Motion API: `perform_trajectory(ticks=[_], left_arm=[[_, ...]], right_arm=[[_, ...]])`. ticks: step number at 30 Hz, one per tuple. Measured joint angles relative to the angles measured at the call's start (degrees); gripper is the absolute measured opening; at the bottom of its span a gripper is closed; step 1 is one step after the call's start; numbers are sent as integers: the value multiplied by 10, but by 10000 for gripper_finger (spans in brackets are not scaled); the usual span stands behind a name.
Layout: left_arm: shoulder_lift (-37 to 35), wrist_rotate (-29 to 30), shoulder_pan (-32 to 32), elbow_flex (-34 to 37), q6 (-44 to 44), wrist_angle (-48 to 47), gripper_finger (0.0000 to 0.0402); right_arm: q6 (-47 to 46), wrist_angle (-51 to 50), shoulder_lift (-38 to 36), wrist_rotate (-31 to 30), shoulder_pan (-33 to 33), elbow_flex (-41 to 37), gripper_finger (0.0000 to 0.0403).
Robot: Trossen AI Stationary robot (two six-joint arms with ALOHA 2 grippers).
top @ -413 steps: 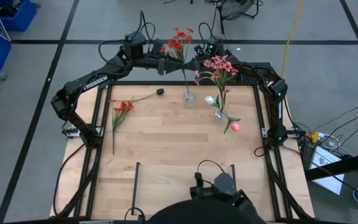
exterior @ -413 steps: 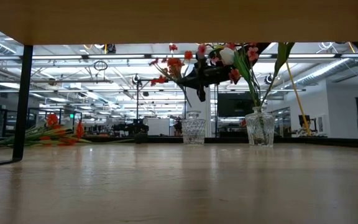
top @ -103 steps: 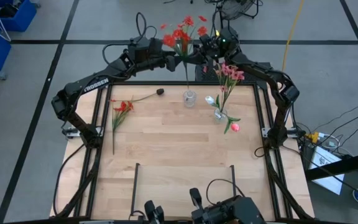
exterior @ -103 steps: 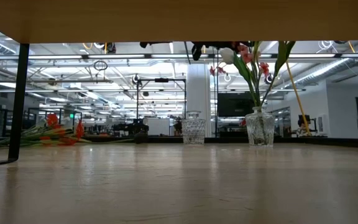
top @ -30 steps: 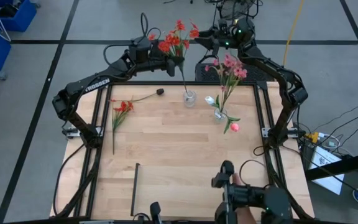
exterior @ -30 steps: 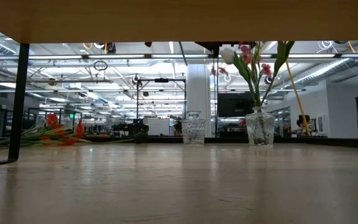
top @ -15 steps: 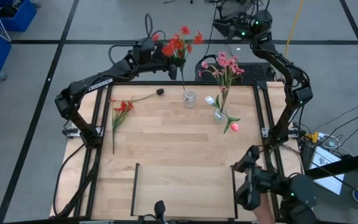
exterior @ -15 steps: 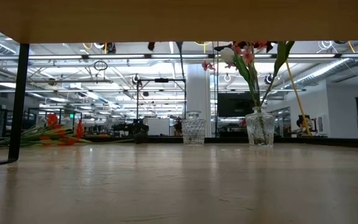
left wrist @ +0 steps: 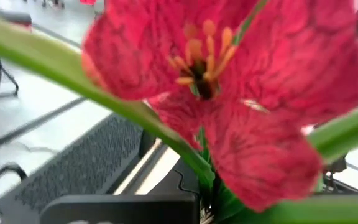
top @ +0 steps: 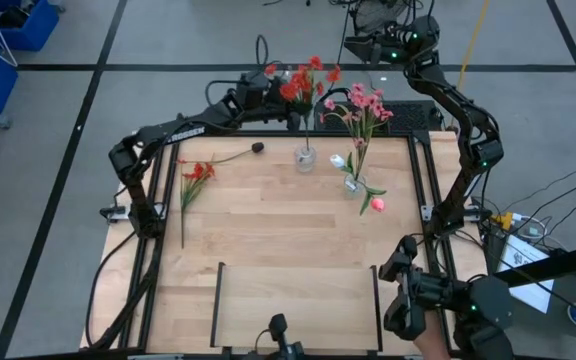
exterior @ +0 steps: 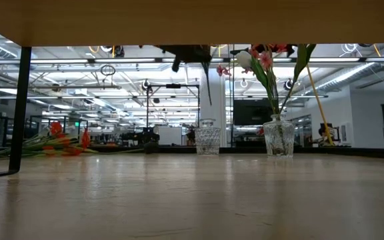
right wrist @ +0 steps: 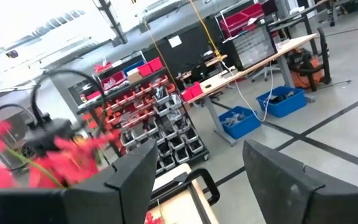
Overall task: Pick and place flowers into a vace then onto a shelf
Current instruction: Put the right red flowers into the left transparent vase
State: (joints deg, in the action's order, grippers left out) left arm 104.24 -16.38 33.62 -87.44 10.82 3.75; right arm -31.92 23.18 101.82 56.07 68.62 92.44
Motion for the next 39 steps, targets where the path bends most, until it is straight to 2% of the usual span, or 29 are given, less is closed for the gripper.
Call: perform_trajectory(ticks=[10, 29, 39], left_arm=[[25, 71, -6, 1, -13, 10, 9], [61, 112, -24, 1, 8, -11, 9], [71, 192, -50, 1, 41, -5, 10]], right_arm=[[11, -2, 0, 12, 0, 0, 227], [28, -4, 0, 11, 0, 0, 226], [46, -31, 0, 11, 0, 0, 226]])
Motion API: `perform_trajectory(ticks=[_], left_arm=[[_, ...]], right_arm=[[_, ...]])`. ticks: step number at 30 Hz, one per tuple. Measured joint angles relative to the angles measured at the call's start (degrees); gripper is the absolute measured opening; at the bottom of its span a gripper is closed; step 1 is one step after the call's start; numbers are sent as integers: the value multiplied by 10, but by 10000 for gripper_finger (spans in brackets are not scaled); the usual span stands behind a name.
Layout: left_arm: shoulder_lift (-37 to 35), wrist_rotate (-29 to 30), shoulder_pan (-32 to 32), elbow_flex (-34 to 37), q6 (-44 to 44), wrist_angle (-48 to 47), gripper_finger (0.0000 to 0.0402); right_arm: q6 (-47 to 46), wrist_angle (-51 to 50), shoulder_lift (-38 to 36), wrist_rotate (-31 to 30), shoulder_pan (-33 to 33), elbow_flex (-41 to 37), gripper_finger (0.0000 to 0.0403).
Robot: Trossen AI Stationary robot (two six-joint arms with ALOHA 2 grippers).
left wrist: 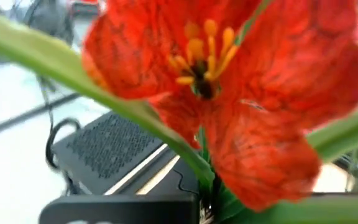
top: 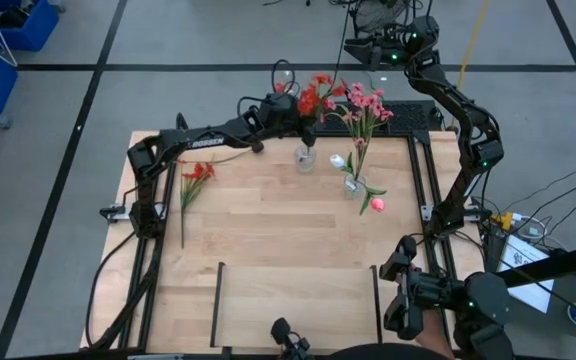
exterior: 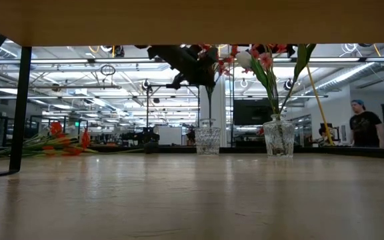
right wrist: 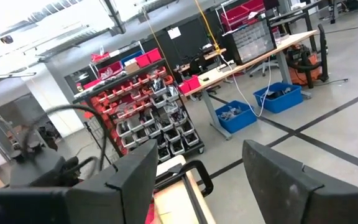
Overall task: Pick and place flowers into a vace then onto a shelf
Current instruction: Put the right red flowers into the left transparent vase
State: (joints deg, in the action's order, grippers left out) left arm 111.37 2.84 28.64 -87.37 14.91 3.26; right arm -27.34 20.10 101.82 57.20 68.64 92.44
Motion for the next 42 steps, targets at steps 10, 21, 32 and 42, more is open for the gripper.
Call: perform_trajectory(ticks=[10, 21, 32, 42], left_arm=[[0, 72, -25, 0, 52, -38, 18], [0, 136, -49, 0, 54, -53, 50], [0, 140, -47, 0, 52, -50, 84], [0, 142, -54, 0, 37, -48, 106]], right_arm=[[11, 1, 0, -1, 0, 0, 226], [13, 1, 0, -1, 0, 0, 226], [13, 1, 0, -1, 0, 0, 226], [13, 1, 0, -1, 0, 0, 226]])
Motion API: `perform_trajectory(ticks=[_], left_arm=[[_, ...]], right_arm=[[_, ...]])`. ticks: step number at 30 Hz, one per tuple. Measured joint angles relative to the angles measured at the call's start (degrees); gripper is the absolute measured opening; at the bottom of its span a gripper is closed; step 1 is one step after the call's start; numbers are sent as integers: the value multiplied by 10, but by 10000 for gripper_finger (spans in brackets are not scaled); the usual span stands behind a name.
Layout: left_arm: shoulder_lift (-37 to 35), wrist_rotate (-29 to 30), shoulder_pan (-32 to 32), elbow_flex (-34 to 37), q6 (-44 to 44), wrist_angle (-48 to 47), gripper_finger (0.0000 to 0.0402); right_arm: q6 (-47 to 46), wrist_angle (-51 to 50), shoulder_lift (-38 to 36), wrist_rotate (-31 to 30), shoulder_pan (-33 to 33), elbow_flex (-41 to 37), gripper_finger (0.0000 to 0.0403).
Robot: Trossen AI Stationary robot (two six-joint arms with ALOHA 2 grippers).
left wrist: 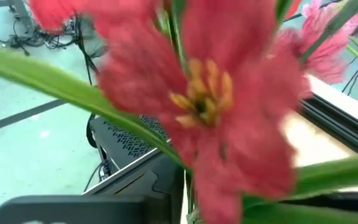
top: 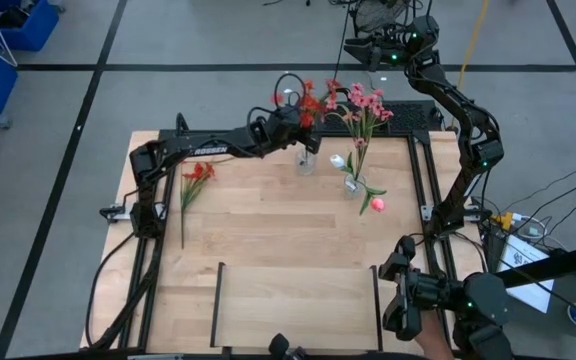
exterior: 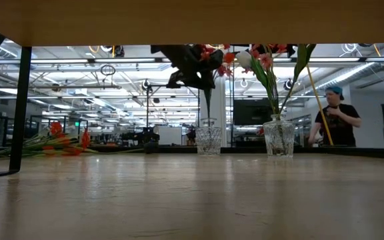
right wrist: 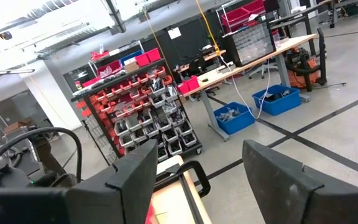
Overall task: Pick and place flowers into a vace then onto a shelf
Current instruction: Put the right red flowers into the left transparent vase
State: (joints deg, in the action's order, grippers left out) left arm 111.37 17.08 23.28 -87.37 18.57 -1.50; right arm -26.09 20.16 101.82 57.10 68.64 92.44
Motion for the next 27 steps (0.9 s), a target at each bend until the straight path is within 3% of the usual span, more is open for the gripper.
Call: perform_trajectory(ticks=[7, 14, 20, 27], left_arm=[[0, 27, -2, 0, 66, 0, 214], [0, 25, -4, 0, 70, 0, 304], [-1, -9, -12, 0, 93, -7, 345], [-1, -77, -17, 0, 116, -46, 358]], right_arm=[[2, 0, 0, 0, 0, 0, 226], [2, -1, 0, 0, 0, 0, 226], [3, -3, 0, 2, 0, 0, 226], [4, -4, 0, 2, 0, 0, 226]])
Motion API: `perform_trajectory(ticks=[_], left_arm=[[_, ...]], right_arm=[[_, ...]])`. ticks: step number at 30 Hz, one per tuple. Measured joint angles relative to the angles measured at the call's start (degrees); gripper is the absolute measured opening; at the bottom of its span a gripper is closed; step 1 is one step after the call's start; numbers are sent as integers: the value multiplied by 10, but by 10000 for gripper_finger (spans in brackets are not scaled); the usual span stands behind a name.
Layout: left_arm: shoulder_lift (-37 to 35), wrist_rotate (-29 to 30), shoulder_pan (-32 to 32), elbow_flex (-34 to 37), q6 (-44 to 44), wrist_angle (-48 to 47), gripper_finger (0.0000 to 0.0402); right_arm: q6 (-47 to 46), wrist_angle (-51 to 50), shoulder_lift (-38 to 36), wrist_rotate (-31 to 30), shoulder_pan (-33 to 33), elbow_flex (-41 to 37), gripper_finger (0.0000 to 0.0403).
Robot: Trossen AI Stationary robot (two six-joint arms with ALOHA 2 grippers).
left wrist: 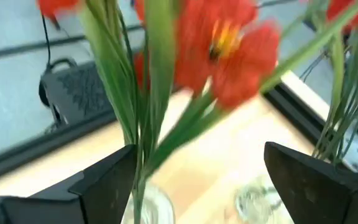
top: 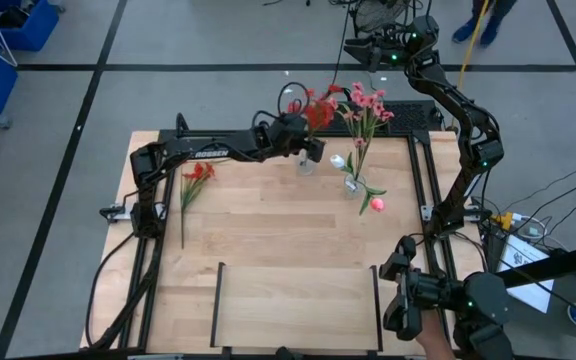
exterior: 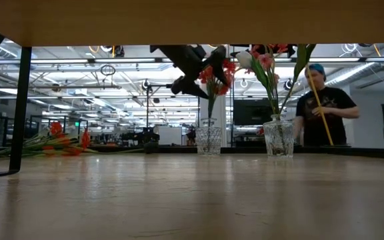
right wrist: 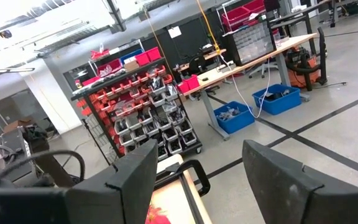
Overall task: Pick and place flowers into a vace then onto a shelf
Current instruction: Put the right red flowers into the left transparent vase, then put the black tulip into the left transparent vase
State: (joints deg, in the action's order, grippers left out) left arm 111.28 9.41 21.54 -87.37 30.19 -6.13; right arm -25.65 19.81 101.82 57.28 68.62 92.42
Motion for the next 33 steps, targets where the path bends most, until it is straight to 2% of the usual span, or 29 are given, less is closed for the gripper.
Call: perform_trajectory(ticks=[7, 12, 22, 28, 33], left_arm=[[0, -33, 0, 0, 23, -53, 347], [-14, -44, -3, -1, 45, -54, 330], [-135, -68, 3, -1, -13, -90, 317], [-223, 12, 8, -1, -61, -195, 301], [-276, 20, 36, -1, -96, -259, 287]], right_arm=[[9, -12, 0, 0, 0, 0, 226], [32, -47, 0, 0, 0, 0, 226], [39, -51, 0, 0, 0, 0, 226], [27, -51, 0, 0, 0, 0, 226], [25, -51, 0, 0, -1, 0, 226]])
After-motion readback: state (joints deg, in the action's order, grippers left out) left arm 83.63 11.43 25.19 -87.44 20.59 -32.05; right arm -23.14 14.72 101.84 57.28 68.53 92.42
